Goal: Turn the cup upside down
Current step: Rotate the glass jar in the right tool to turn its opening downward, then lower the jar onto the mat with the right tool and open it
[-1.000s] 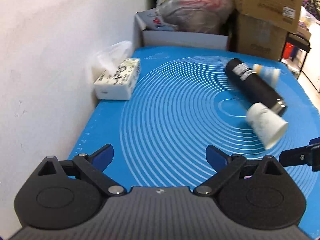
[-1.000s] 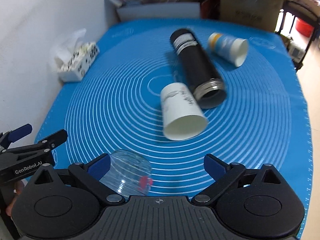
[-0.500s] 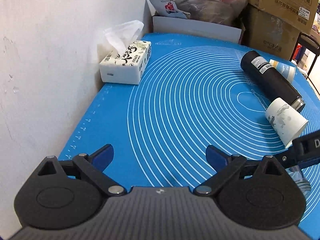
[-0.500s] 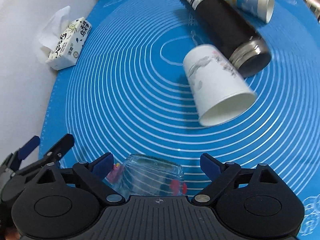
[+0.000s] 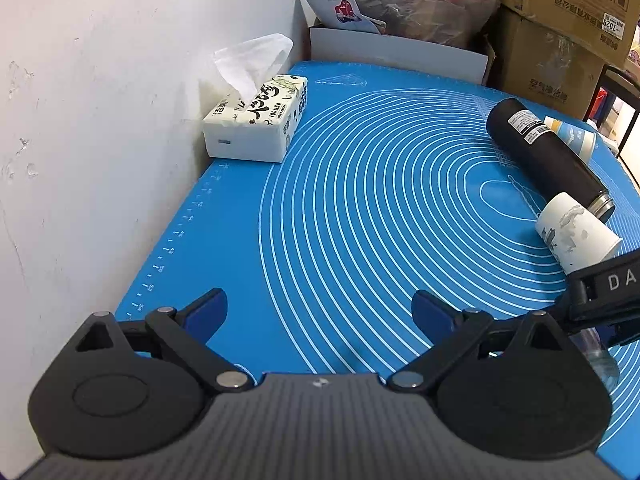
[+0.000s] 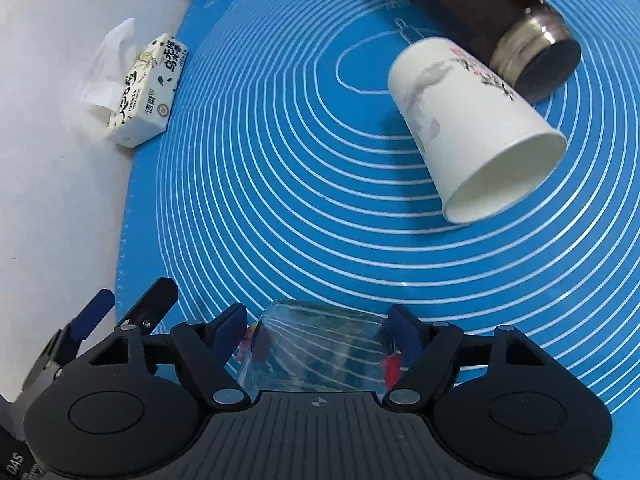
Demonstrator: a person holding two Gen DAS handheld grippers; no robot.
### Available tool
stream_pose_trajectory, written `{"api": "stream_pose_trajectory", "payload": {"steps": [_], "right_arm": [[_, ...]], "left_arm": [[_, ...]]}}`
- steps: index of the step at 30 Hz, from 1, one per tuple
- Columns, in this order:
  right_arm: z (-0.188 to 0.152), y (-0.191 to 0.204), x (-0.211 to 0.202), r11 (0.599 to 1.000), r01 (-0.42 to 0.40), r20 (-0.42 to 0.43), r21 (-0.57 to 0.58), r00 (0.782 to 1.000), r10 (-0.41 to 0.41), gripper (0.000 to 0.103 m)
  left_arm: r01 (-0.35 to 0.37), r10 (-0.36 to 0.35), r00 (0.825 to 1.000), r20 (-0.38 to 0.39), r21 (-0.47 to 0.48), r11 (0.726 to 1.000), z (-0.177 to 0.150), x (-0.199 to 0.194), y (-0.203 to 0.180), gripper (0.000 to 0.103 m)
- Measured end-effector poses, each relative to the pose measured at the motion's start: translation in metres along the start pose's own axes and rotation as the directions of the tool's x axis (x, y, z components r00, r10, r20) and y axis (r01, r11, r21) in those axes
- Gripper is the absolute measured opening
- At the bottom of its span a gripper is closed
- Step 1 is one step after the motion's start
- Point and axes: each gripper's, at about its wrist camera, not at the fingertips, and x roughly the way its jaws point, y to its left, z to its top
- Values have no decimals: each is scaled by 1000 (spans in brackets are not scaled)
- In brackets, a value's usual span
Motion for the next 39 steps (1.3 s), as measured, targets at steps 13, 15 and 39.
{"api": "stream_pose_trajectory", "payload": {"steps": [13,15,39], "right_arm": [[-8,0,-29,995,29,209,-95,978,-9,75],[-13,0,-35,989,71,293,-130,956,-30,75],[-46,29,-30,868,336,539,-366,837,-97,73]], "left_arm": [[6,-6,1000,10,-4,1000,0,-3,1,98],[7,-7,1000,17,-4,1000,0,-5,0,98],[22,-23,999,26,8,1000,-6,-11,-11,98]]}}
